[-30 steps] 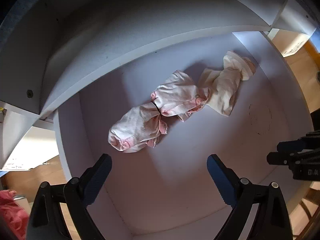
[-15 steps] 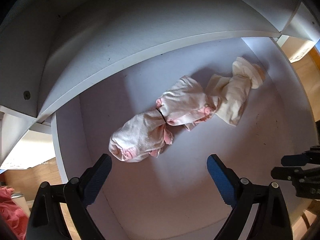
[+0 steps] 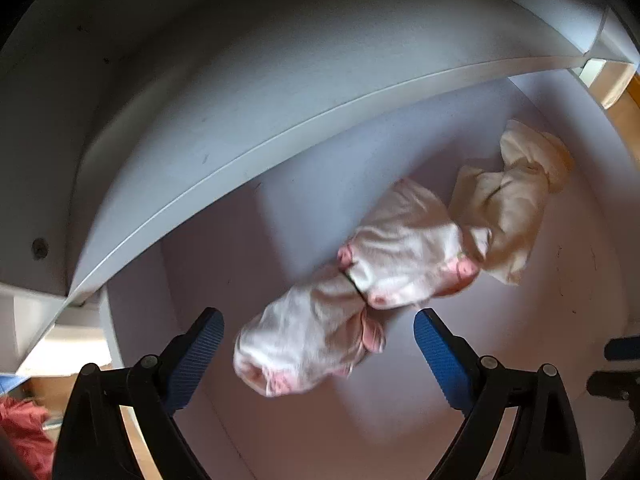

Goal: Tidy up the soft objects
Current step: 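Grasp the pink-and-white sock bundle with the left tool, then grasp the beige rolled sock bundle with right tool while left tool holds pink bundle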

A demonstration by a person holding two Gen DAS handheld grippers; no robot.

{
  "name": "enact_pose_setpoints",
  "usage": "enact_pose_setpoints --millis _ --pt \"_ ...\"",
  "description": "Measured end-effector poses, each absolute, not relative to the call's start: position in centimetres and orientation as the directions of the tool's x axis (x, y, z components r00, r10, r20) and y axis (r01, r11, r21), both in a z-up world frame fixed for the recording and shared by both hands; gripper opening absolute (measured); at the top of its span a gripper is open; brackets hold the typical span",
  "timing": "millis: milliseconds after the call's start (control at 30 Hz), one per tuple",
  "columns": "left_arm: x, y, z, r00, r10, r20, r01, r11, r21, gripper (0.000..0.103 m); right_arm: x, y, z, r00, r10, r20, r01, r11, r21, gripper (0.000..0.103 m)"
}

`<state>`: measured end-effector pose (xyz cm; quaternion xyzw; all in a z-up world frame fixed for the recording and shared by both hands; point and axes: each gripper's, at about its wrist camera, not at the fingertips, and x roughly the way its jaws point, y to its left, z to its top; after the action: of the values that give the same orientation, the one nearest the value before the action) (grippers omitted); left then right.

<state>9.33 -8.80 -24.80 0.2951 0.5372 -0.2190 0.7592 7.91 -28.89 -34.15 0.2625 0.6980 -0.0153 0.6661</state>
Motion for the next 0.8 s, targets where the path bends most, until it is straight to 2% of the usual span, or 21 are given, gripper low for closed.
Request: enact_pose_setpoints --millis 133,267,367,467,533,633,767,800 --pt "10.1 -9.8 -25.8 0.322 -0.014 -0.947 0.683 0.696 0.222 0.097 7.8 -28.9 -34.3 0.029 0.341 -0.940 0.393 0.861 0.324 0.038" --pt "10.8 -10.2 -27.6 0.286 0.010 -0.958 0.701 0.679 0.216 0.095 8.0 -29.8 -33.4 0.107 0.338 -0.935 0.416 0.839 0.350 0.038" --pt "12.1 -10.0 -28.1 0.215 -0.037 -0.976 0.678 0.725 0.122 0.085 8.3 -30.2 -32.7 0.165 0.329 -0.930 0.423 0.828 0.368 0.040" --pt "12.5 -9.9 -28.0 0.190 -0.041 -0.981 0.657 0.748 0.096 0.071 8.9 -30.5 -32.6 0.198 0.312 -0.929 0.445 0.816 0.369 0.042" --pt "12.6 -9.5 -27.9 0.174 -0.032 -0.984 0.640 0.763 0.088 0.058 9.7 -30.8 -32.8 0.208 0.298 -0.931 0.466 0.807 0.363 0.044" --pt "12.2 -8.9 -27.9 0.138 -0.018 -0.990 0.623 0.779 0.073 0.054 11.6 -31.1 -32.7 0.252 0.278 -0.927 0.484 0.793 0.370 0.046" --pt "11.5 -8.5 -27.9 0.089 0.001 -0.996 0.608 0.792 0.055 0.053 13.6 -31.6 -32.4 0.322 0.229 -0.919 0.537 0.755 0.377 0.064" --pt "11.5 -8.4 -28.0 0.078 -0.001 -0.997 0.604 0.796 0.047 0.053 14.1 -31.9 -32.5 0.338 0.225 -0.914 0.559 0.733 0.387 0.066"
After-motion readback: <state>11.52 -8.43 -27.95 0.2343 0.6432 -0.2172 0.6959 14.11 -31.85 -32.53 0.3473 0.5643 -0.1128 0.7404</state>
